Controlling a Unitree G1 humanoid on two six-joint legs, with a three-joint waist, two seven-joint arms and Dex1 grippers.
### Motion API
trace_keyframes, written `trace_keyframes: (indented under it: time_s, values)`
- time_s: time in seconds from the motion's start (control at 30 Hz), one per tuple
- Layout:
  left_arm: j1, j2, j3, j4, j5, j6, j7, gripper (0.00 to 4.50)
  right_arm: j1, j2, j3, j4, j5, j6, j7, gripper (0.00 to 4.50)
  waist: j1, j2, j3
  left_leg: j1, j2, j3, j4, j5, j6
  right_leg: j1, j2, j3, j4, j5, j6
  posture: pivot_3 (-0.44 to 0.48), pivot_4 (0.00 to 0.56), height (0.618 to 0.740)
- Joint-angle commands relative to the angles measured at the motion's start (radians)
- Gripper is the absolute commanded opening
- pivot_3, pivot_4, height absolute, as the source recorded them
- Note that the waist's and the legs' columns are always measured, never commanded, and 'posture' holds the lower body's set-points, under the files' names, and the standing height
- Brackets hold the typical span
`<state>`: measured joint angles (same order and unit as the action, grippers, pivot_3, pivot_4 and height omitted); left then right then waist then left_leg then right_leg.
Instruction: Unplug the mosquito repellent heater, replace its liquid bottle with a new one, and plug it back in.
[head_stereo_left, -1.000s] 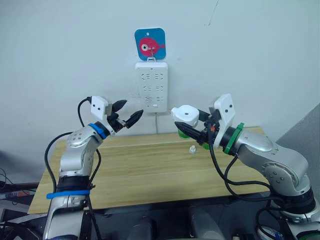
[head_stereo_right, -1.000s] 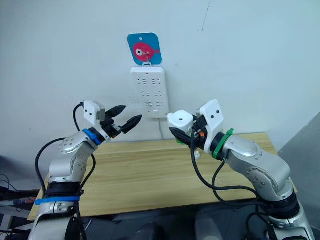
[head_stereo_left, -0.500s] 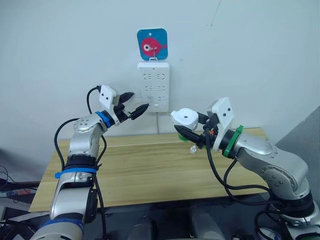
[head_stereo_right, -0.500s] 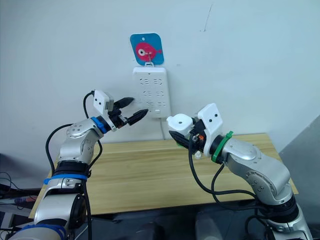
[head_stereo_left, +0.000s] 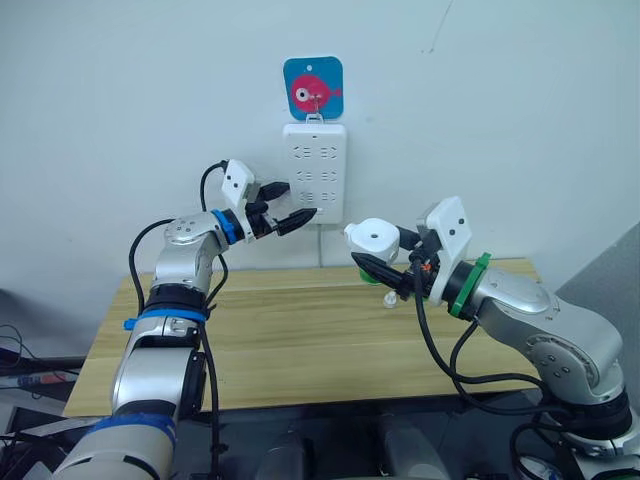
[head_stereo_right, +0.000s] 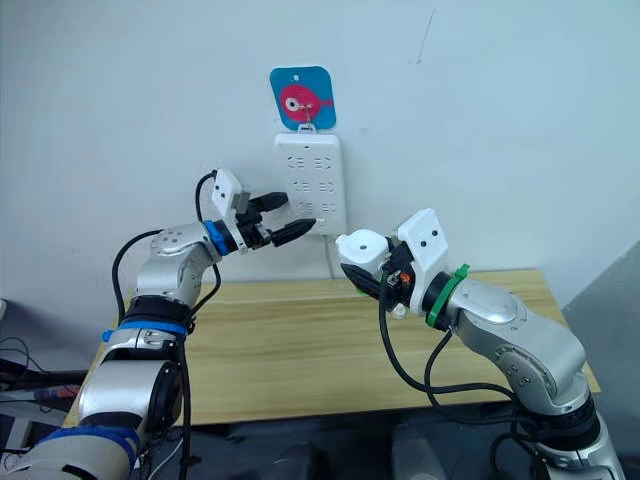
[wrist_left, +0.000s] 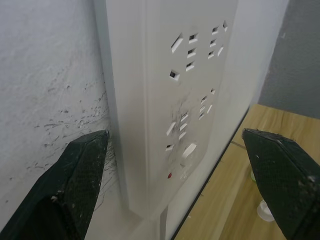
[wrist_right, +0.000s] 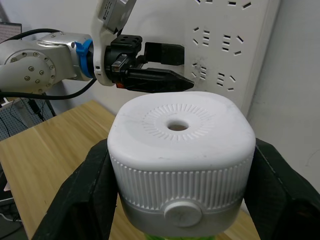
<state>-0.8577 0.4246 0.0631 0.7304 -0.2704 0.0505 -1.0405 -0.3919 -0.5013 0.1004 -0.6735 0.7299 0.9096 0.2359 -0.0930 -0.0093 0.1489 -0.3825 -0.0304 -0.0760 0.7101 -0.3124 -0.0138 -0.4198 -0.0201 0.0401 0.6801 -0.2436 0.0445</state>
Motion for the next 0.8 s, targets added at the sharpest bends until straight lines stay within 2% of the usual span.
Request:
trace_keyframes:
  time_s: [0.03,0.1,0.2,0.3,0.47,0.8]
  values:
    - [-0.060,-0.010,-0.007,-0.027,-0.017,0.011,-0.051,4.50,0.002,0.014,-0.046,-0.049,0.022,0.008,-0.009,3.00,-0.001,0.000,0.000,0.000,0.000,0.001,0.000,0.000,0.000,0.000,0.000,0.000,0.000,0.000,0.000,-0.227,0.101,0.730]
    - [-0.065,-0.012,-0.010,-0.037,-0.024,0.029,-0.077,4.50,0.006,0.020,-0.057,-0.053,0.029,0.019,-0.014,3.00,-0.004,0.000,0.000,0.000,0.000,0.001,0.000,0.000,0.000,0.000,0.000,0.000,0.000,0.000,0.000,-0.227,0.101,0.730]
    - [-0.068,-0.014,-0.014,-0.048,-0.022,0.043,-0.099,3.87,0.009,0.029,-0.070,-0.059,0.042,0.036,-0.020,3.00,-0.019,0.000,0.000,0.000,0.000,0.001,0.000,0.000,0.000,-0.001,0.000,0.001,0.000,0.000,0.000,-0.232,0.104,0.730]
    - [-0.070,-0.015,-0.014,-0.051,-0.017,0.051,-0.104,3.07,0.004,0.036,-0.078,-0.060,0.049,0.052,-0.029,3.00,-0.030,0.000,0.000,0.000,0.001,0.001,-0.001,0.000,0.000,-0.001,0.000,0.001,0.000,0.000,0.000,-0.232,0.104,0.730]
    - [-0.071,-0.010,-0.016,-0.052,-0.006,0.056,-0.099,1.44,-0.030,0.073,-0.085,-0.047,0.051,0.088,-0.081,3.00,-0.046,0.000,0.000,0.000,0.002,0.000,-0.001,0.000,0.000,-0.001,0.000,0.001,0.000,0.000,0.000,-0.237,0.105,0.730]
    - [-0.061,-0.004,-0.026,-0.098,-0.002,0.111,-0.088,1.36,-0.194,0.209,0.001,0.045,-0.079,0.193,-0.255,3.00,-0.049,0.000,0.000,-0.001,0.001,0.000,-0.002,0.000,0.000,-0.002,-0.001,0.002,0.000,0.000,0.000,-0.238,0.107,0.730]
